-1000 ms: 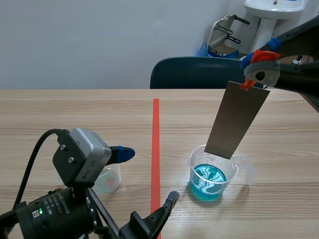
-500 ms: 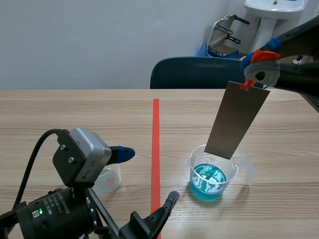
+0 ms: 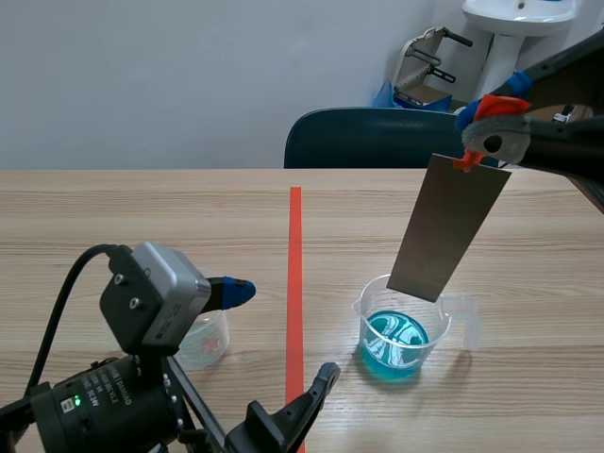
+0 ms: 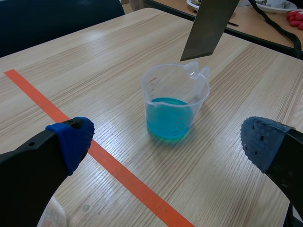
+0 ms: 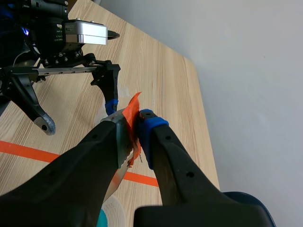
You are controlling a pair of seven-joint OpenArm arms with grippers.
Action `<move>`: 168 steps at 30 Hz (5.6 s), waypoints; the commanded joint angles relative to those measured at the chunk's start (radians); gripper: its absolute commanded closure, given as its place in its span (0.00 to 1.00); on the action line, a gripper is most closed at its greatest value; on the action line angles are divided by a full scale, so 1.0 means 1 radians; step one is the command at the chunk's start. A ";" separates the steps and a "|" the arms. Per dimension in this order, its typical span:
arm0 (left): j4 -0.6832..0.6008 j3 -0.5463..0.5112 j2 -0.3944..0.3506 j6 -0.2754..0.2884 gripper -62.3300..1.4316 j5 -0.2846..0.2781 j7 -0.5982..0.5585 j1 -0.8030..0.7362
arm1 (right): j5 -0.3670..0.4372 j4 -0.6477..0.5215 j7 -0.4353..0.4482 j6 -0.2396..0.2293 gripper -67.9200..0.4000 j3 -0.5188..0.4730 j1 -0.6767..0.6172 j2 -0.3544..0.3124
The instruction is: Do the redox reaction experiment
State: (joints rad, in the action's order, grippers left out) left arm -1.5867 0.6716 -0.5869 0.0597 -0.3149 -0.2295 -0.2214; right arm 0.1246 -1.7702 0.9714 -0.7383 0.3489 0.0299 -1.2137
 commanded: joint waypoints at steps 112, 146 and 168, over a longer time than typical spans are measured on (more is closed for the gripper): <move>0.194 0.121 0.167 -0.023 0.92 0.020 -0.052 0.159 | 0.022 -0.009 0.018 -0.007 0.98 -0.011 0.017 -0.007; -0.030 0.011 0.002 -0.074 0.00 0.023 -0.171 -0.089 | 0.022 -0.009 0.018 -0.007 0.98 -0.011 0.017 -0.007; -0.030 0.011 0.002 -0.073 0.00 0.024 -0.171 -0.089 | 0.022 -0.009 0.018 -0.007 0.98 -0.011 0.017 -0.007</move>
State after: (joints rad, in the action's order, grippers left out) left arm -1.6043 0.6811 -0.5900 -0.0151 -0.2916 -0.3901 -0.3073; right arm 0.1246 -1.7702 0.9714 -0.7383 0.3489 0.0299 -1.2137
